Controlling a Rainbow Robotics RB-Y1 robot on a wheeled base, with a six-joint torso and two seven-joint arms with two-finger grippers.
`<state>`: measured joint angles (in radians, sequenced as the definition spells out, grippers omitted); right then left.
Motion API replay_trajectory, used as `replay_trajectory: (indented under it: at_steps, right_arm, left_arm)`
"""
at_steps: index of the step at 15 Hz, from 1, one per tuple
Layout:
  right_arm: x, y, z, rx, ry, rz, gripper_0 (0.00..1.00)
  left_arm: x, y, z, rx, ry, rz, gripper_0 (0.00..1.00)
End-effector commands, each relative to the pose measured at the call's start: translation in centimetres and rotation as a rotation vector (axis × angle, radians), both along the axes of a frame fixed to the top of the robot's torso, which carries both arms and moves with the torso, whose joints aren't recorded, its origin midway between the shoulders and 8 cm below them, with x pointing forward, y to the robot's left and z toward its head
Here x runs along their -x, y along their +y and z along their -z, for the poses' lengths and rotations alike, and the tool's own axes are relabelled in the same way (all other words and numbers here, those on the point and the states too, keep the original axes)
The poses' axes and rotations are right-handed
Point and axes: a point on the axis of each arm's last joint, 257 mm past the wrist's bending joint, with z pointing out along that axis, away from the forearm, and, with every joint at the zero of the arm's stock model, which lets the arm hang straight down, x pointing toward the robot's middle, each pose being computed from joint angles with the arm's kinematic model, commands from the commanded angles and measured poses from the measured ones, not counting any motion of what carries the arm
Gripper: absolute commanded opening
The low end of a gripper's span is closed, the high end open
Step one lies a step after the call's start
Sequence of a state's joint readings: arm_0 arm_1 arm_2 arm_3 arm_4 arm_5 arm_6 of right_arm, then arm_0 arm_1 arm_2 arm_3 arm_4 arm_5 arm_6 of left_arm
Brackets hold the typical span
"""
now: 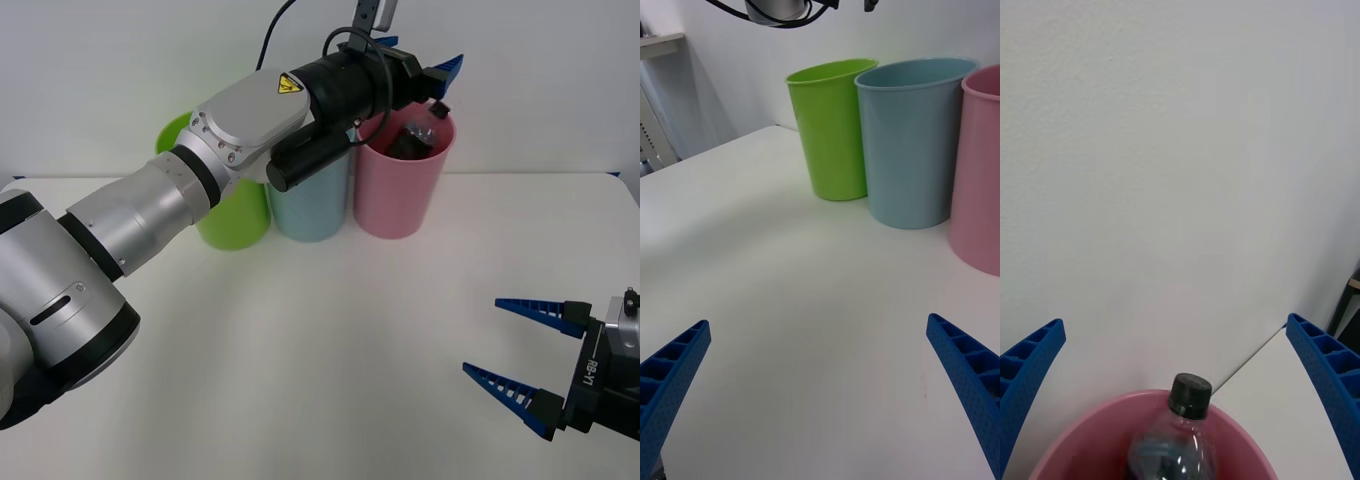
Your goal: Put cans in the blue bin and PET bottles in the pink bin and trash in the green bin.
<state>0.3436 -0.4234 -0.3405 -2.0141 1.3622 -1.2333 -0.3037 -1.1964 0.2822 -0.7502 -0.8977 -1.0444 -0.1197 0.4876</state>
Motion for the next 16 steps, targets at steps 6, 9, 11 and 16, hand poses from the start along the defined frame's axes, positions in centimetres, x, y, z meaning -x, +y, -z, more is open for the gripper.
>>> replay_trajectory:
  at_steps: [6, 9, 11, 16]
  right_arm:
    - [0.0, 0.0, 0.0, 0.000, 0.000, 0.000, 1.00]
    - [0.0, 0.0, 0.0, 0.000, 0.000, 0.000, 1.00]
    - [0.0, 0.0, 0.0, 0.000, 0.000, 0.000, 1.00]
    - [0.0, 0.0, 0.0, 0.000, 0.000, 0.000, 1.00]
  left_arm:
    - [1.2, 1.4, -1.0, 0.026, 0.055, 0.116, 1.00]
    - [2.3, 4.9, -1.6, 0.006, 0.036, 0.208, 1.00]
    - [3.4, 7.7, -1.4, 0.006, 0.025, 0.251, 1.00]
    - [7.5, 14.8, -1.5, 0.007, 0.024, 0.325, 1.00]
